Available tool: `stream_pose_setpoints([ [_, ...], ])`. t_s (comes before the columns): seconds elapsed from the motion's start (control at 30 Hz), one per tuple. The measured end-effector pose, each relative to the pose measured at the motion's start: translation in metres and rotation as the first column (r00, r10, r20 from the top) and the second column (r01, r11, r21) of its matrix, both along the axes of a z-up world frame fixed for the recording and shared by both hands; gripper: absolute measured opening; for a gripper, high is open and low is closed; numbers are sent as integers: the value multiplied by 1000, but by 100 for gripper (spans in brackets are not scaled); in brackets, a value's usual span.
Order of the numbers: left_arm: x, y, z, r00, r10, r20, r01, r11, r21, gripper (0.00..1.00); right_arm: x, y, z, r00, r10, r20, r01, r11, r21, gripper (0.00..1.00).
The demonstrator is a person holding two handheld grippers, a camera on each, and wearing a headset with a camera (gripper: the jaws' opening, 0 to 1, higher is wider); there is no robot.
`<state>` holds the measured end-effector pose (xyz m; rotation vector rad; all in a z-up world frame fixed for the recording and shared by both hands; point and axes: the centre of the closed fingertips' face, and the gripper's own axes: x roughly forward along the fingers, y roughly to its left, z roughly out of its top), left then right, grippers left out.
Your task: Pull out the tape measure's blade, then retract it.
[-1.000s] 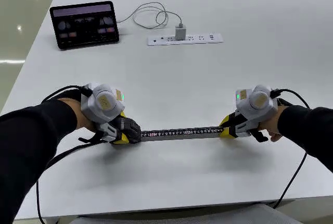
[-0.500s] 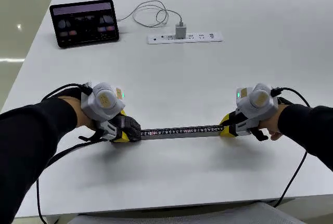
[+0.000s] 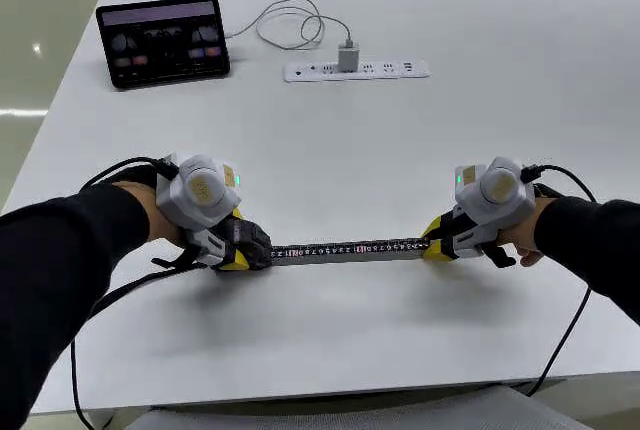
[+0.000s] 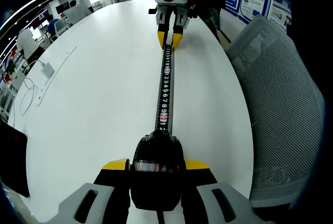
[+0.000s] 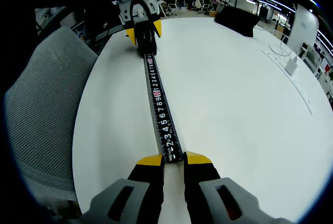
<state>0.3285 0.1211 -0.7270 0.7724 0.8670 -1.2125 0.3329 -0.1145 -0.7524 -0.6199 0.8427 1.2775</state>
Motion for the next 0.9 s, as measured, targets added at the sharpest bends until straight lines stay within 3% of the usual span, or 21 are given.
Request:
stream_pose_setpoints([
  [0.2,1,-1,-1,1000,3,-1,-3,1000,2,34,0,0,0,1000,-6,3,6,1000,2,9],
  [0.33,0,-1,-1,1000,-13,2,13,1000,26,34,0,1,0,1000,-12,-5,12,1000,7,9],
  [0.83,2,-2,0,1000,-16,0,16,1000,23,35,0,1,-1,999,45,20,-44,997,-62,12],
  [0.9,2,3,-3,999,29,-15,-29,999,44,36,0,1,-1,999,43,25,-41,997,-64,12],
])
